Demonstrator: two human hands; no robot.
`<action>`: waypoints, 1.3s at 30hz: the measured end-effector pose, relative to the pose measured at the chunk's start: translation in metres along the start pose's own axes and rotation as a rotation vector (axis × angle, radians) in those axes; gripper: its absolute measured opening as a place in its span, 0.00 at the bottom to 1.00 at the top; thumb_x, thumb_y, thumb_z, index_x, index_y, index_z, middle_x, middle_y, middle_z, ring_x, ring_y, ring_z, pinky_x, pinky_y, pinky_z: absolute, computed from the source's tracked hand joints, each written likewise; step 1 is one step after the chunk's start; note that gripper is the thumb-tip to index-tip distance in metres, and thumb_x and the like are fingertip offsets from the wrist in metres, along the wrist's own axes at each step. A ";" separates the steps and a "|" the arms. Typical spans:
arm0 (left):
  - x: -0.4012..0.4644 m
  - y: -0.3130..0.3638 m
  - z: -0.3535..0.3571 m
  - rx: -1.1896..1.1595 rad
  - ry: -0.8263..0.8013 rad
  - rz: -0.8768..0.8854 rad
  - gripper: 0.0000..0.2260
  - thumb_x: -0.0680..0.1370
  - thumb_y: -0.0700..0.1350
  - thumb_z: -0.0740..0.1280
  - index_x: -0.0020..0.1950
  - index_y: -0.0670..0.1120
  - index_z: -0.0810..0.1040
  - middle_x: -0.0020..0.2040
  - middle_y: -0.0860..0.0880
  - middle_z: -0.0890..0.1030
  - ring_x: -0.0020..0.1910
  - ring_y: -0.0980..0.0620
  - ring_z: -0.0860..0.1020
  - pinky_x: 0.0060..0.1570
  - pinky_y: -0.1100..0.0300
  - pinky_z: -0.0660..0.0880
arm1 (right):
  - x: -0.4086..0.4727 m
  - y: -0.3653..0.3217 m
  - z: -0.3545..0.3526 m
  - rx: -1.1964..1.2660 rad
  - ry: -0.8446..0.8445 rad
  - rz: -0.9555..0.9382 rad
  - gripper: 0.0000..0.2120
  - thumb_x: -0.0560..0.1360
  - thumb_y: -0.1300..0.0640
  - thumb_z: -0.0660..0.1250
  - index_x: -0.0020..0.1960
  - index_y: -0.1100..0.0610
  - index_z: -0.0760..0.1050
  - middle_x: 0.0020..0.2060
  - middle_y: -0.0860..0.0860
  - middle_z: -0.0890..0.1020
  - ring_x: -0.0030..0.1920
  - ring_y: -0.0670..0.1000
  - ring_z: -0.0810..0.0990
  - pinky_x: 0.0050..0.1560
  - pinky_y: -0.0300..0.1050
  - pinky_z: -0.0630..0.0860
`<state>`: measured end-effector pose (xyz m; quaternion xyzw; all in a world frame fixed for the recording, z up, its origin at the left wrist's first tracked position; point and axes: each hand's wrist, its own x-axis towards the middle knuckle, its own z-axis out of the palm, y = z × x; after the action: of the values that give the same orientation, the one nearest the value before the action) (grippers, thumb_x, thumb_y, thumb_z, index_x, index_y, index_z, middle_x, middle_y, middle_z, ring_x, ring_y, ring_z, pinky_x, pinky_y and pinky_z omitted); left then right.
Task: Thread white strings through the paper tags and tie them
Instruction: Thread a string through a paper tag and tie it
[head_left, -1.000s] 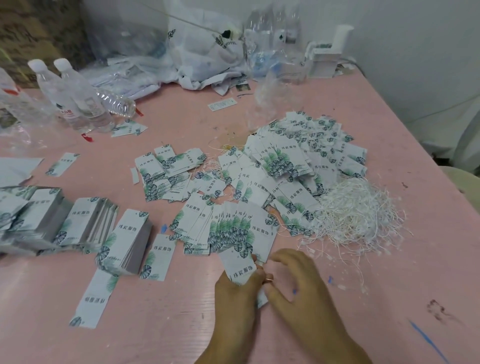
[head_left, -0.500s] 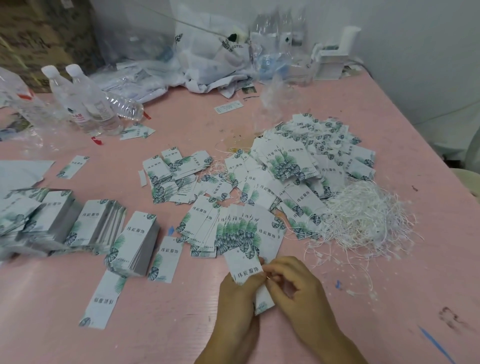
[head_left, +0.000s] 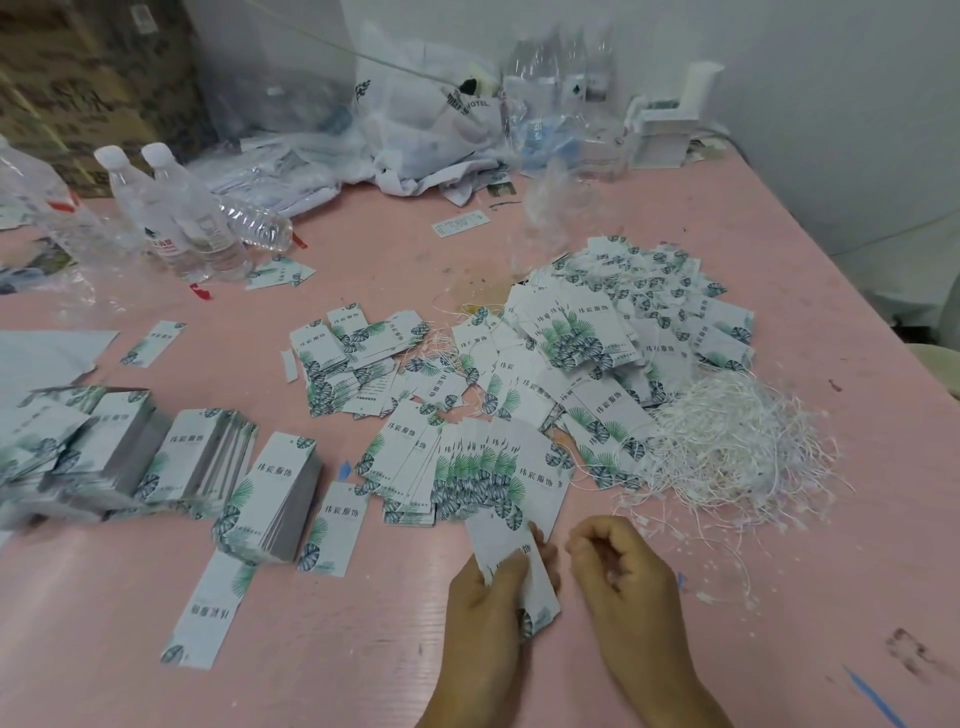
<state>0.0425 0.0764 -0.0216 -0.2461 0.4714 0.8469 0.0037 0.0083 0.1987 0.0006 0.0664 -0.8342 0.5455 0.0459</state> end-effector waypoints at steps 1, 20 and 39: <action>0.000 0.000 0.000 -0.010 0.009 0.004 0.12 0.75 0.41 0.68 0.57 0.45 0.84 0.55 0.36 0.84 0.57 0.37 0.82 0.60 0.42 0.77 | 0.002 -0.004 -0.001 0.021 0.002 0.026 0.08 0.76 0.57 0.67 0.44 0.43 0.76 0.34 0.41 0.81 0.30 0.38 0.77 0.30 0.31 0.72; -0.010 0.009 0.008 0.305 -0.021 0.280 0.10 0.72 0.45 0.70 0.51 0.46 0.84 0.46 0.43 0.86 0.48 0.43 0.85 0.45 0.49 0.81 | 0.013 -0.030 0.000 -0.124 -0.176 0.020 0.04 0.73 0.54 0.69 0.41 0.46 0.77 0.28 0.45 0.77 0.28 0.42 0.71 0.33 0.45 0.73; -0.003 0.028 -0.007 0.026 -0.146 -0.101 0.23 0.63 0.54 0.74 0.49 0.38 0.84 0.45 0.33 0.82 0.44 0.39 0.82 0.45 0.49 0.77 | 0.021 -0.039 -0.023 -0.043 -0.350 0.159 0.06 0.71 0.55 0.72 0.38 0.45 0.79 0.29 0.50 0.79 0.27 0.39 0.69 0.31 0.32 0.69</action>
<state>0.0415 0.0558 -0.0010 -0.2073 0.4679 0.8550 0.0840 -0.0060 0.2030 0.0481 0.0931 -0.8435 0.5097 -0.1418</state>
